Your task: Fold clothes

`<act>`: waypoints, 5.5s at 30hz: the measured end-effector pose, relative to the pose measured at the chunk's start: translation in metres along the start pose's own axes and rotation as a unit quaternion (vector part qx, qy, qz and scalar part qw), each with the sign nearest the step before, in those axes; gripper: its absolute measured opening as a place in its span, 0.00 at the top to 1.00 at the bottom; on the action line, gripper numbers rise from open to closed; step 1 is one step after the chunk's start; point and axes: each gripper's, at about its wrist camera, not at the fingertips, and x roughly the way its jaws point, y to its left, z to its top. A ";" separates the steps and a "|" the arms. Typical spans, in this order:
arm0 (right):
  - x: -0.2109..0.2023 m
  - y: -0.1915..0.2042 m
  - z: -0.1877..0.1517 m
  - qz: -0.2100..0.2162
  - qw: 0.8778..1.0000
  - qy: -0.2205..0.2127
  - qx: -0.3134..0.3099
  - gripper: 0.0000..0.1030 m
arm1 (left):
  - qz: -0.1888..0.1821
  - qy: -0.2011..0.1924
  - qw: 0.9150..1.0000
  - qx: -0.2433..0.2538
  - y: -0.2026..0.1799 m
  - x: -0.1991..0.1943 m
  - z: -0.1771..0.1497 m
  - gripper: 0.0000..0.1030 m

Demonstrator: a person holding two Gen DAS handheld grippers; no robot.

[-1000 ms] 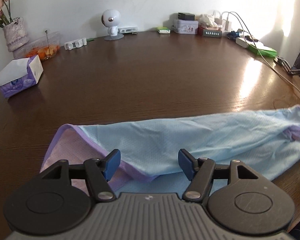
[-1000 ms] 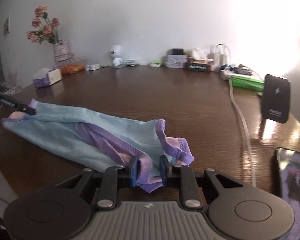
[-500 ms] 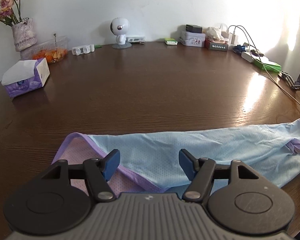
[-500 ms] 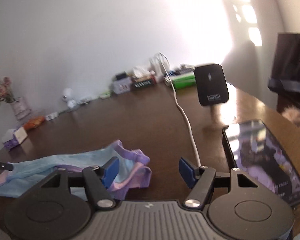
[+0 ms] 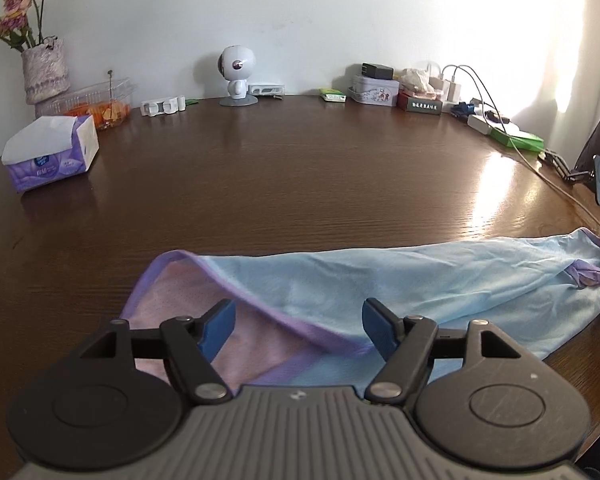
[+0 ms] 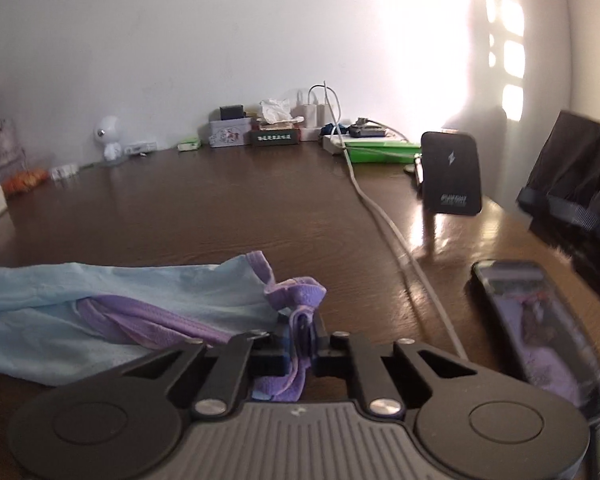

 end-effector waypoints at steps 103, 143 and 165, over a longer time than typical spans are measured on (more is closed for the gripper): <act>0.037 0.062 0.027 0.186 0.962 0.030 -0.198 0.21 | -0.212 0.055 0.973 -0.066 -0.121 0.050 -0.004 0.65; 0.066 0.039 0.024 0.214 0.960 0.073 -0.166 0.00 | -0.089 -0.013 0.993 0.080 -0.175 0.049 -0.020 0.00; 0.066 0.039 0.025 0.214 0.960 0.073 -0.166 0.00 | -0.097 -0.013 0.992 0.073 -0.172 0.050 -0.020 0.00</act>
